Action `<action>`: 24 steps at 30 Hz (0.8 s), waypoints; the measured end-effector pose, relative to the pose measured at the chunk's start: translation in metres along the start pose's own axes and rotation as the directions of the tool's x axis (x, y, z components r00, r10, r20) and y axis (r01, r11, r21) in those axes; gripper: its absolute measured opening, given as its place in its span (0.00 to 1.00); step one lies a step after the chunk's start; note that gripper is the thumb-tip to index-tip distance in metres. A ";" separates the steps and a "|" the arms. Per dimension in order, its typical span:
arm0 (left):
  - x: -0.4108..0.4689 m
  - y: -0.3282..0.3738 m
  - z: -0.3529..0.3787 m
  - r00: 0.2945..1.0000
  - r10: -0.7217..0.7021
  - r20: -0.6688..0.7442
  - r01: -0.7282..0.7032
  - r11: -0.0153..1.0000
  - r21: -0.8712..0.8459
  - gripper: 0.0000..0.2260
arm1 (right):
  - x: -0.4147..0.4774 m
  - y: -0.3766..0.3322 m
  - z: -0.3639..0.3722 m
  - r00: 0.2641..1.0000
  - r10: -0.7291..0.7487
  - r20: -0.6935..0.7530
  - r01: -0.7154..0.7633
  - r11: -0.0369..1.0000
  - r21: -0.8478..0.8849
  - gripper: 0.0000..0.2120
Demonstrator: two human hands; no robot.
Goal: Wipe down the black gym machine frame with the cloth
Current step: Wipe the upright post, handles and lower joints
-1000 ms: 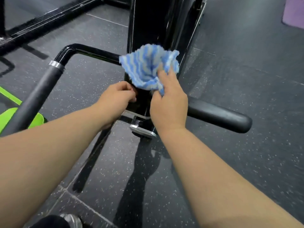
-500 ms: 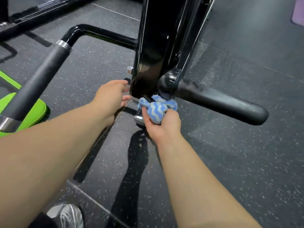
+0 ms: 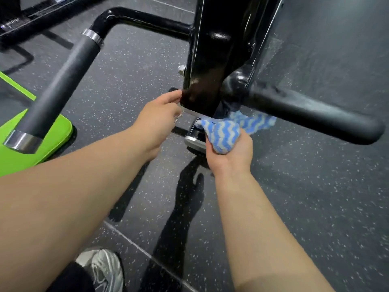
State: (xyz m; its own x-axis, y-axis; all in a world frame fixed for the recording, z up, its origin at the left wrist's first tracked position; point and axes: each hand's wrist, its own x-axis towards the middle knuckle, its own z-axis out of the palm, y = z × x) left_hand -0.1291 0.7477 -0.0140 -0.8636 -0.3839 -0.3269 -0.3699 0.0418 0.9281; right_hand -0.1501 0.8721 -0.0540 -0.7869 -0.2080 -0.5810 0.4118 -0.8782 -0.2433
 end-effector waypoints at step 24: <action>-0.004 -0.014 0.040 0.879 0.372 -0.299 -0.321 0.924 0.208 0.13 | -0.005 -0.033 0.002 0.988 -0.119 -0.102 0.086 0.956 -0.281 0.13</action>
State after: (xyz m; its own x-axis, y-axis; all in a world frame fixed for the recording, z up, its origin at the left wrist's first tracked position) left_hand -0.1344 0.7852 -0.0326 -0.7939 -0.5977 0.1113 -0.1362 0.3532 0.9256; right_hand -0.1604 0.9010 -0.0420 -0.7793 -0.0572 -0.6240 0.4550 -0.7364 -0.5007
